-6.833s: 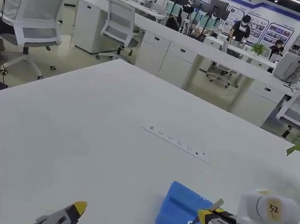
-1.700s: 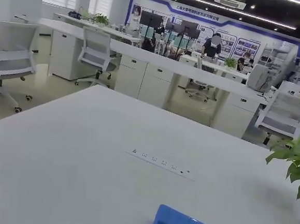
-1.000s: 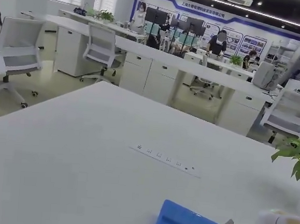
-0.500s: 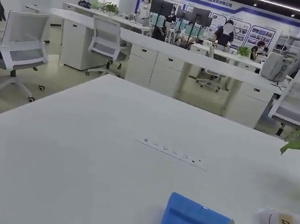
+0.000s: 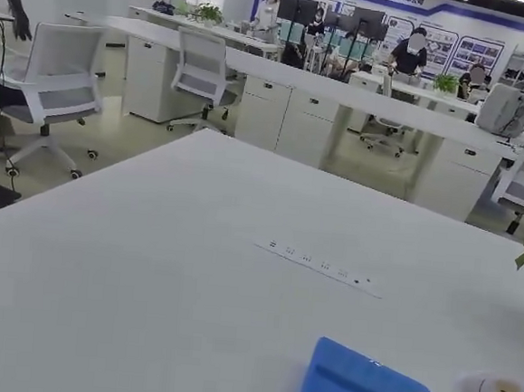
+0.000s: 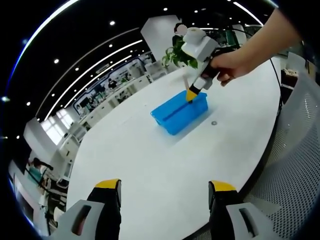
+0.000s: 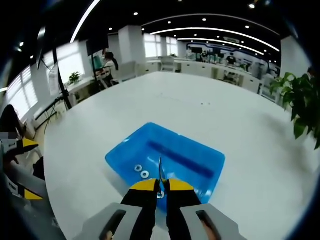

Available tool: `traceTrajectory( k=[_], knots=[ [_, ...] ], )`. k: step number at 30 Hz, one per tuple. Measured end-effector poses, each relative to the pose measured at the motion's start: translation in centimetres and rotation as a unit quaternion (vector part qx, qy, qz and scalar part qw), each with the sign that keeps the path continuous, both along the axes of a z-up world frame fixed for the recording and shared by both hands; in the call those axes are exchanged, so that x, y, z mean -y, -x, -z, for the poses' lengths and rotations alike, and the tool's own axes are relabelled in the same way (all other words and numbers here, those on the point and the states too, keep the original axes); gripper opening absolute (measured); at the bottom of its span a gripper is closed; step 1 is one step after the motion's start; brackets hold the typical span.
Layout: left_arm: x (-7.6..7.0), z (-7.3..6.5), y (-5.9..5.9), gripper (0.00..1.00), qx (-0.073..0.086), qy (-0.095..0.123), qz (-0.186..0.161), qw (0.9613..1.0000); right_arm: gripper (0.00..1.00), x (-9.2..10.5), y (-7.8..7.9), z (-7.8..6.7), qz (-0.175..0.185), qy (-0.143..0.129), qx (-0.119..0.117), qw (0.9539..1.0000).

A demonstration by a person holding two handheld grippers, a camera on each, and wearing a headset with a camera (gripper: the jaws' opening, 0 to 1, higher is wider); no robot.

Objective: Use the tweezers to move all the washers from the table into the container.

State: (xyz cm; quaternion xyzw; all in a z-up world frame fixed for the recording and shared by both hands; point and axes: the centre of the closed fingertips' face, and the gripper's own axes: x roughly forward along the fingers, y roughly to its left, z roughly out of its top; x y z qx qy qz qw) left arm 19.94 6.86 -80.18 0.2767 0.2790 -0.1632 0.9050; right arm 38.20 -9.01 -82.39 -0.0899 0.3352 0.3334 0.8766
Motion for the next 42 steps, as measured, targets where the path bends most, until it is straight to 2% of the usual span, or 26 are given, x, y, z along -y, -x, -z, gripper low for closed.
traceTrajectory(
  k=[7,26,36,42],
  knots=[
    [0.00,0.14,-0.09,0.72,0.000,-0.001,0.000,1.0000,0.03,0.08,0.14,0.51,-0.014,0.017,0.001,0.9998],
    [-0.04,0.06,0.03,0.71,-0.002,-0.002,-0.001,1.0000,0.03,0.24,0.20,0.57,-0.003,0.004,-0.002,1.0000],
    [-0.12,-0.52,-0.12,0.71,0.014,0.003,-0.003,0.9999,0.03,0.50,0.38,0.63,0.007,0.015,-0.004,0.9999],
    [-0.03,-0.49,-0.20,0.71,0.016,0.003,-0.001,0.9999,0.03,0.70,0.46,0.59,0.020,0.008,-0.014,0.9997]
  ],
)
